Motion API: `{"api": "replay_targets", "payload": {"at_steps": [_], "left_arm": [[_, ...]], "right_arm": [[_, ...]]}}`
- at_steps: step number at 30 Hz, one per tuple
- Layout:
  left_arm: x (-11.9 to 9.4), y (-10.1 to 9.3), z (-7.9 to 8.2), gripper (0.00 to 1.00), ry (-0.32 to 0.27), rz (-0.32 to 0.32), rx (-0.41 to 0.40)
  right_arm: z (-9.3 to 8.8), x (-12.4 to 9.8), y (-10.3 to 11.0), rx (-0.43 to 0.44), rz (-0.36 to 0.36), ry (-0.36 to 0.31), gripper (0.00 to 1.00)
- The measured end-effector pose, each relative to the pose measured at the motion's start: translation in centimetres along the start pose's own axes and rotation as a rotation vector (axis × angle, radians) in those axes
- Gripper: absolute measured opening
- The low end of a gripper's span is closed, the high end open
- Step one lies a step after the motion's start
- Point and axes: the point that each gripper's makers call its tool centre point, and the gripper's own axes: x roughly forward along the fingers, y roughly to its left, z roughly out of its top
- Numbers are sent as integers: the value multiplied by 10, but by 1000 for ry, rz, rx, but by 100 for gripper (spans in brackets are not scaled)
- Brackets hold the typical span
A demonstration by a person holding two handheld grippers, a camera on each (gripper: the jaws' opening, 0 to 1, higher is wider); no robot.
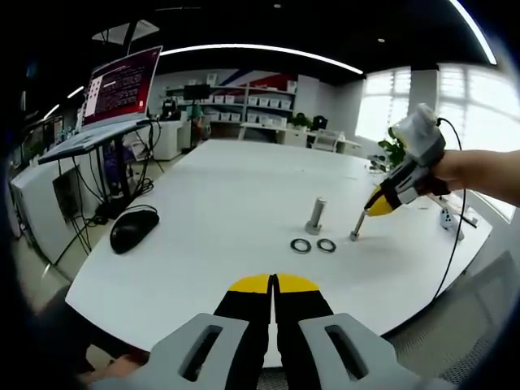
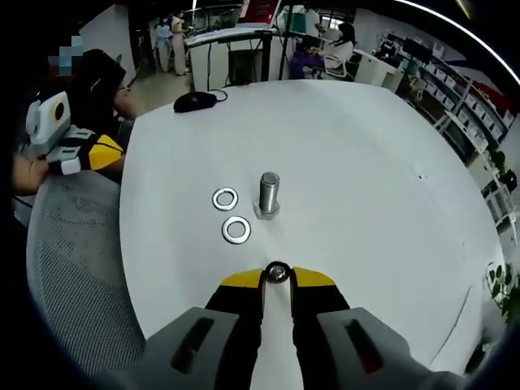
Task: Place the washer onto the threaded stud by aligning its center hole with the stud, sliding it down to the base, and recovering from edge contact or off-axis alignment until the washer reaches the visible bottom stop.
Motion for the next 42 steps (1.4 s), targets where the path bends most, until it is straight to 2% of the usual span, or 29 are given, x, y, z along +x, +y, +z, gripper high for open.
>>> {"api": "replay_targets", "payload": {"at_steps": [13,20,29,31,36,39,42], "left_arm": [[0,-1,0,0,-1,-2,1],[0,-1,0,0,-1,-3,-1],[0,-1,1,0,-4,-4,-1],[0,-1,1,0,-5,-4,-1],[0,-1,1,0,-7,-6,-1],[0,-1,2,0,-9,-6,1],[0,-1,1,0,-8,-7,2]], "right_arm": [[-6,11,-1,-31,3,69,14],[-14,27,-1,-64,20,112,14],[-27,45,2,-68,36,158,15],[-27,43,2,-64,29,148,15],[-36,40,1,-73,-6,141,24],[-38,34,4,-31,-12,120,25],[-34,24,3,20,-53,50,25]]}}
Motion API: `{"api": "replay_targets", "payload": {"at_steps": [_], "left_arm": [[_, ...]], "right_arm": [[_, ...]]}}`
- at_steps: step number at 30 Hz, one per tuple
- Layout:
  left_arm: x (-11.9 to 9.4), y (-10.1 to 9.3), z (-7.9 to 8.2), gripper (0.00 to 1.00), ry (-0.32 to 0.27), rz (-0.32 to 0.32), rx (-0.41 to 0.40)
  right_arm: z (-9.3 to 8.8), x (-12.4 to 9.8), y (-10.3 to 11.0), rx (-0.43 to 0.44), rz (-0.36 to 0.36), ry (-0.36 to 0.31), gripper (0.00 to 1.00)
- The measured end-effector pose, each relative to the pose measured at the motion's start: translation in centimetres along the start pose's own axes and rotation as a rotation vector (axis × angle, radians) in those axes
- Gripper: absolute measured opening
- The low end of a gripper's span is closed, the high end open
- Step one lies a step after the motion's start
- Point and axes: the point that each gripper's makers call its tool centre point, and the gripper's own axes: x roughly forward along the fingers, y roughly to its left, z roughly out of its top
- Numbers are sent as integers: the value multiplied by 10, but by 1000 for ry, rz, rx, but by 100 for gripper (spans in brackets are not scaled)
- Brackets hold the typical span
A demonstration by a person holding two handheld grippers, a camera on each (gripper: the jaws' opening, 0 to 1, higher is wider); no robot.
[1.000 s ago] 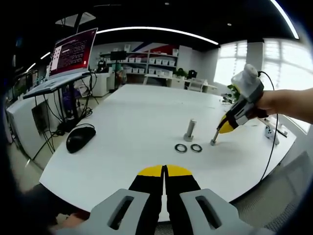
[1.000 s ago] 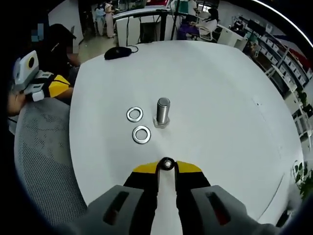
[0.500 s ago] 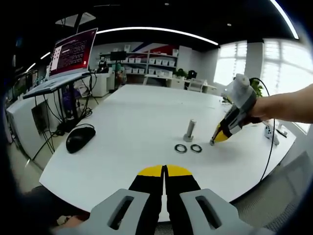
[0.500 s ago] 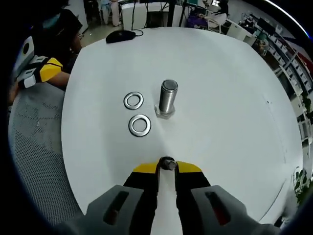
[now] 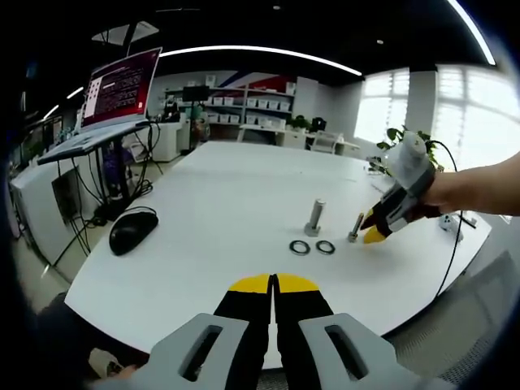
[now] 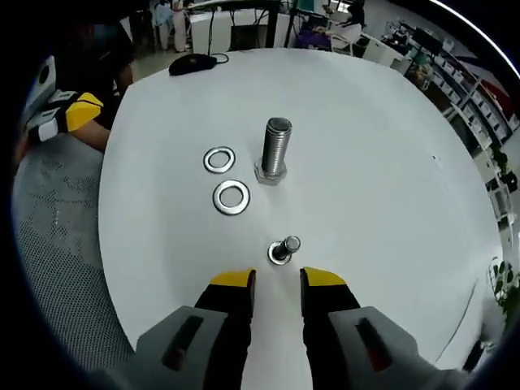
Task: Place the washer onto the threaded stud by aligning its center hole with the stud, sliding it down to the base, and recovering from edge contact or off-axis alignment until the washer reaches the visible bottom stop.
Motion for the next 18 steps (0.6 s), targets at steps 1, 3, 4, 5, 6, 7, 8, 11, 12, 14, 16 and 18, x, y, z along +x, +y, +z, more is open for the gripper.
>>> {"api": "replay_targets", "payload": {"at_steps": [1,3,4,5,6,7,8,11,12,14,16,18], "left_arm": [[0,0,0,0,0,0,0],[0,0,0,0,-2,1,0],[0,0,0,0,-2,1,0],[0,0,0,0,-2,0,0],[0,0,0,0,-1,1,1],[0,0,0,0,0,1,1],[0,0,0,0,1,1,1],[0,0,0,0,-1,2,2],[0,0,0,0,-2,1,3],[0,0,0,0,3,2,4],[0,0,-1,0,8,2,6],[0,0,-1,0,9,3,8]], "right_arm": [[4,-4,-2,18,-26,-40,25],[9,-13,0,27,-44,-116,24],[9,-17,0,25,-59,-128,24],[8,-24,-3,22,-91,-148,24],[9,-28,-3,29,-106,-166,24],[9,-33,-2,50,-110,-191,24],[9,-37,-1,79,-114,-213,24],[1,-54,6,93,-121,-239,24],[-1,-60,8,92,-126,-260,24],[-1,-76,12,130,-129,-324,24],[-2,-94,11,184,-160,-393,23],[-4,-109,12,202,-179,-440,22]]}}
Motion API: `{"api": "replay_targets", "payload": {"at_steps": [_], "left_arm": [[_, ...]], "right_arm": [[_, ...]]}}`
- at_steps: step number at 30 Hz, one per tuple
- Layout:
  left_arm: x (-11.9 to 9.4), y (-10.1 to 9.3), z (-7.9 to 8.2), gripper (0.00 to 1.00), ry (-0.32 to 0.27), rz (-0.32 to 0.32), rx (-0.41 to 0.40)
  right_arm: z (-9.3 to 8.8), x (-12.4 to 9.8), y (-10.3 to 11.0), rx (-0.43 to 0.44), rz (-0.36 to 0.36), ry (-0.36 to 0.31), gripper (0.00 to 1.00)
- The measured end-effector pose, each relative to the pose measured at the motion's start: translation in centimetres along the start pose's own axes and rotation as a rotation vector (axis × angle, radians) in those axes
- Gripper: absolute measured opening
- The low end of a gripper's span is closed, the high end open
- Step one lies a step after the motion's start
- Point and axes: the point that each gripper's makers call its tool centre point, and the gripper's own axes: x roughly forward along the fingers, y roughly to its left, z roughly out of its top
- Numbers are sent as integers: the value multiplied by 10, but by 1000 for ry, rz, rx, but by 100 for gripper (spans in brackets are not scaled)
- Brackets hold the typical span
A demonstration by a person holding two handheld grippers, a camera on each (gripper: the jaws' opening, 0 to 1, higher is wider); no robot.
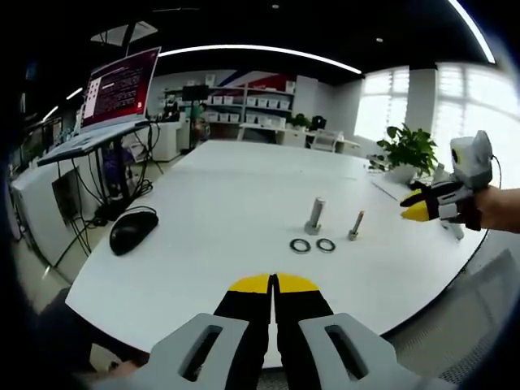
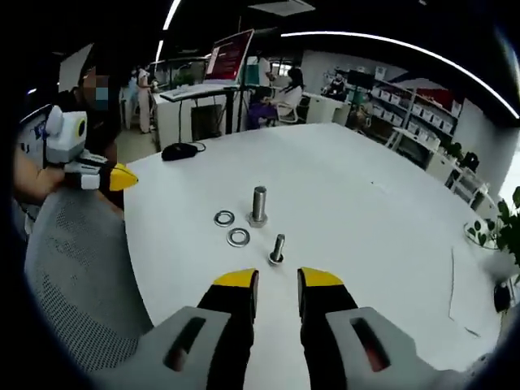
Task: Place the washer onto the threaded stud by aligning its center hole with the stud, sliding it down to the base, and recovering from edge contact or off-axis alignment until the washer reaches the visible bottom stop.
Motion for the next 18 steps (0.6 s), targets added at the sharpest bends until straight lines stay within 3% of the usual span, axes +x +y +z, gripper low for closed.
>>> {"api": "replay_targets", "payload": {"at_steps": [2,4,6,9,15,17,18], "left_arm": [[0,0,-1,0,3,2,2],[0,0,-2,0,10,4,5],[0,0,-3,0,16,4,8],[0,0,-4,0,26,6,11],[0,-1,-7,0,46,5,12],[-1,-4,5,3,-23,-9,-33],[-2,-3,5,6,-22,-1,-18]], "right_arm": [[-4,-12,-1,9,-12,3,22],[-17,-21,-3,47,-20,53,22],[-19,-26,-5,95,-22,23,22],[-30,-40,-4,91,-29,44,22],[-44,-65,2,97,-60,17,22],[-47,-71,2,107,-83,5,22],[-50,-76,-3,108,-128,-1,22]]}}
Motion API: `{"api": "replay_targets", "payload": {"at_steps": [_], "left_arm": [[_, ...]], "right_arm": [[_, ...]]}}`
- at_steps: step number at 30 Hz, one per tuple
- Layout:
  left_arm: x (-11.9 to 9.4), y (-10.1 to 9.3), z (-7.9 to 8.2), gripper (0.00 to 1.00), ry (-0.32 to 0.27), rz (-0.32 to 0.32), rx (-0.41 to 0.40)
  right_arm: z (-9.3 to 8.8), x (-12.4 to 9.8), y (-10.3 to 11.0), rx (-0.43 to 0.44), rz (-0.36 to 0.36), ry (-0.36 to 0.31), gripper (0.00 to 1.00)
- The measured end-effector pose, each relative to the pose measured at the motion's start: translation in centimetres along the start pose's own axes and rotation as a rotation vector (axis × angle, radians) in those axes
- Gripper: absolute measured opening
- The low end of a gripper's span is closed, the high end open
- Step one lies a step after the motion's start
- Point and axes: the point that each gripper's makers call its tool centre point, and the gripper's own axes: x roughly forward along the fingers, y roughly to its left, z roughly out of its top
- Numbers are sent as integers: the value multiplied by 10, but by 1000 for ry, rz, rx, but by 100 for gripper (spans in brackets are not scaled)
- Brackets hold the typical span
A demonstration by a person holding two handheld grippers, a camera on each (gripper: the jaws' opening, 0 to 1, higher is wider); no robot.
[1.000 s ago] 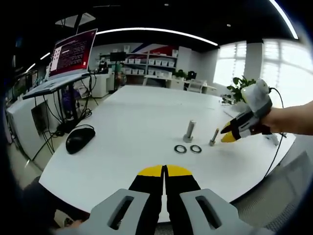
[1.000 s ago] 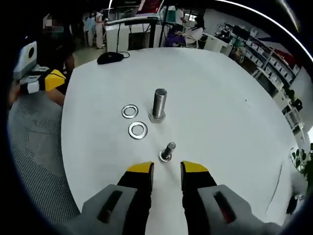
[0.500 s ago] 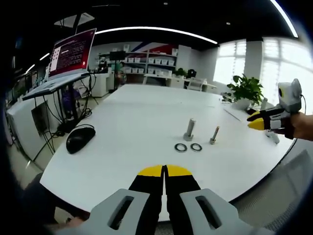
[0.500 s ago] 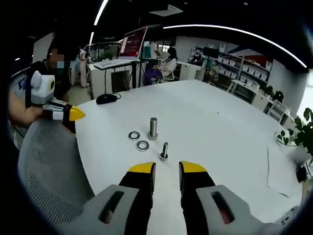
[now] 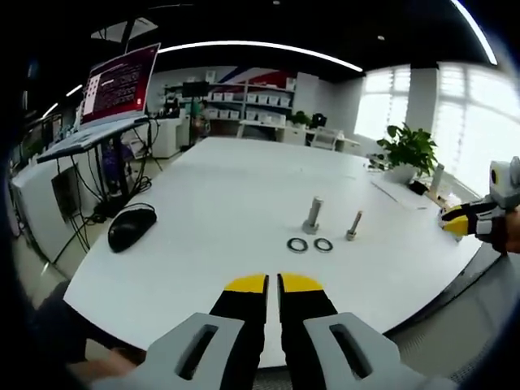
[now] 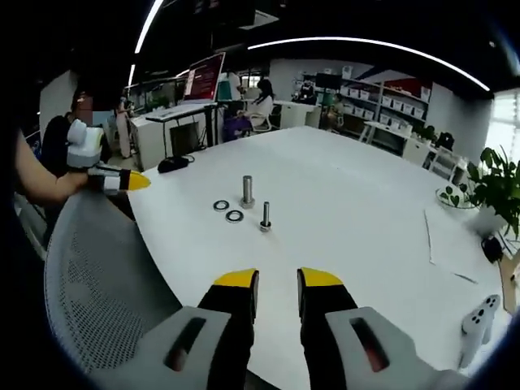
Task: Place the washer onto the threaded stud by aligning its center hole with the stud, sliding it down to the base, and recovering from edge contact or off-axis alignment until the washer reaches the visible bottom stop.
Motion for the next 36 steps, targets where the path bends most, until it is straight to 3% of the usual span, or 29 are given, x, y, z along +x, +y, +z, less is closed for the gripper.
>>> {"api": "replay_targets", "payload": {"at_steps": [2,8,15,16,17,22,23,26,30,33,36], "left_arm": [[1,0,-9,4,56,5,24],[0,0,-7,4,51,11,21],[0,0,-8,5,60,13,27],[0,0,-12,5,81,18,36],[1,1,-14,7,95,20,42],[1,0,-15,7,104,17,51],[1,0,-16,7,110,15,53],[1,0,-16,7,109,16,51],[1,0,-18,7,118,17,54],[2,2,-19,7,126,20,57],[1,1,-19,7,128,23,54]], "right_arm": [[4,-3,-6,-69,-39,-16,22],[0,-7,-13,-148,-66,3,22],[-23,-13,-33,-151,-112,34,22],[-27,-15,-35,-108,-123,25,22],[-27,-15,-35,-91,-123,6,23],[-50,-14,-32,-75,-121,51,24],[-47,-15,-34,-36,-128,38,24],[-35,-20,-35,-42,-146,4,24],[-17,-20,-17,-84,-115,-33,23],[-14,-17,-7,-134,-95,-39,23],[-25,-11,2,-225,-54,7,23]]}}
